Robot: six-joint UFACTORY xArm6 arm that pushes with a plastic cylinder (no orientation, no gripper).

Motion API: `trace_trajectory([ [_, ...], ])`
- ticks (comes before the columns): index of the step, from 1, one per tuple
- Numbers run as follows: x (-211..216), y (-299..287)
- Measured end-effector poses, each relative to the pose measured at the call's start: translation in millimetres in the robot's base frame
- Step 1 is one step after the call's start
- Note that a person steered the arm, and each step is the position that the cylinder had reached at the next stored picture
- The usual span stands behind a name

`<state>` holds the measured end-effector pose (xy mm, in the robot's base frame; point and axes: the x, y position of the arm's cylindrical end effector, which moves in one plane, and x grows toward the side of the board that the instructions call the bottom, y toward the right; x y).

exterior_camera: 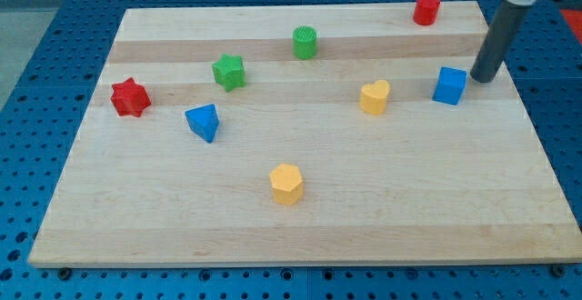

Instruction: Place the blue cube below the red circle

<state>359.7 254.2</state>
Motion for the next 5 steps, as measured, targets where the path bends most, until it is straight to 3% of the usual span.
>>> trace_trajectory([
  [2, 70, 20],
  [3, 83, 0],
  [4, 64, -20],
  [5, 18, -22],
])
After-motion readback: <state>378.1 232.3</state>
